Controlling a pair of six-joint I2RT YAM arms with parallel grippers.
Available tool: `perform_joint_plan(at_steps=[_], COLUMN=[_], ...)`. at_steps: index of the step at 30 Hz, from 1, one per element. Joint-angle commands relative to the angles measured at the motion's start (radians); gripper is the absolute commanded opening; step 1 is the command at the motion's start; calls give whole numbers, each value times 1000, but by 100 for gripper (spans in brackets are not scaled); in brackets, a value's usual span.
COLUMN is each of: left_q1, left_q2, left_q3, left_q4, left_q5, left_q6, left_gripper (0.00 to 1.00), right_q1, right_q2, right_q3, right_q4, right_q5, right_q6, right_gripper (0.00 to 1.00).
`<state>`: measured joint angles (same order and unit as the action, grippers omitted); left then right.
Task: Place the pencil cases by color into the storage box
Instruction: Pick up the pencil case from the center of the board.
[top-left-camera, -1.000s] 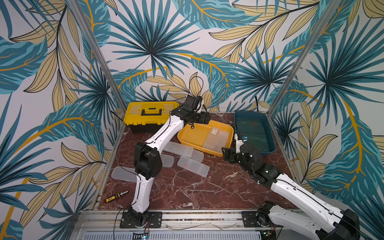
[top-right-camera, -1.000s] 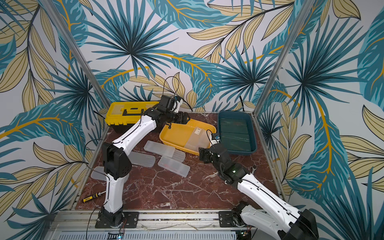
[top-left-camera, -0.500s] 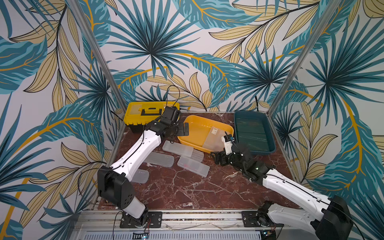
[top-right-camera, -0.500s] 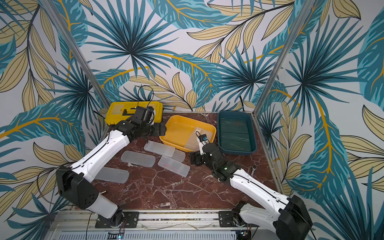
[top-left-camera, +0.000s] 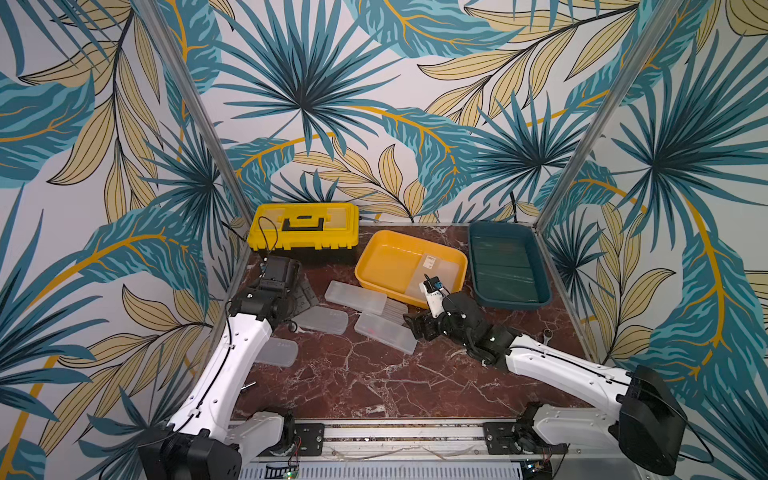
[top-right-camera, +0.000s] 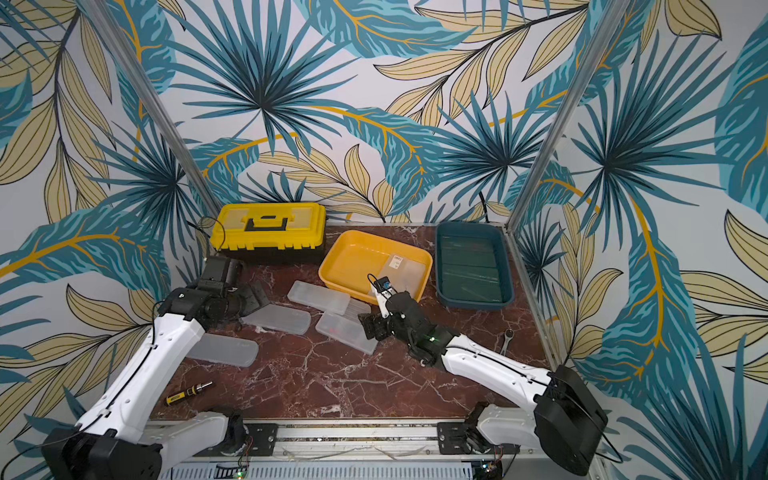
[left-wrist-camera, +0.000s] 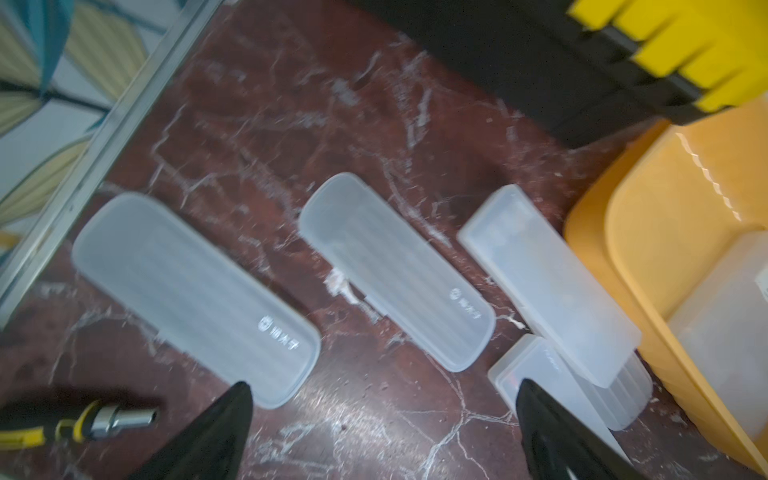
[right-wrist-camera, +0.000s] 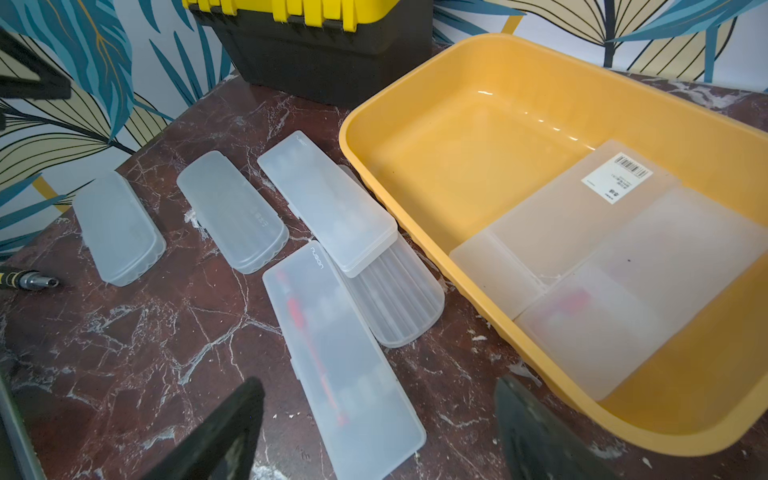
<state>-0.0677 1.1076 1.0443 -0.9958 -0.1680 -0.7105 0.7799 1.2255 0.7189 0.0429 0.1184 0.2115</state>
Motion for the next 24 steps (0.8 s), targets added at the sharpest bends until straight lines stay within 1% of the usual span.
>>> perform_joint_plan(at_steps=[1,5,8,12,19,24], left_q1=[90,188,235,266,325,360], left_q2=[-5,31,59,104,164,186], left_q3=[-74,-130,-165,-180,-206,-233], left_q4=[-23,14,59,105,138,173], left_q5=[31,77,104,146,165,150], left_q6=[-91,-128,-159,-195,-250,-265], left_gripper=[100,100,99,99,100,100], right_q1=[5,18,82,124,164,170], right_q2=[-28,-28,-10,3,-6,-6], right_q3=[-47,-86,-85,-98,-103,-105], right_q4=[57,131,146,177,186,193], right_q5=[-1,-45,-24,-4,21,28], right_q6=[-32,-75,-135,-170,-194,-195], right_gripper=[87,87,87,87,87,87])
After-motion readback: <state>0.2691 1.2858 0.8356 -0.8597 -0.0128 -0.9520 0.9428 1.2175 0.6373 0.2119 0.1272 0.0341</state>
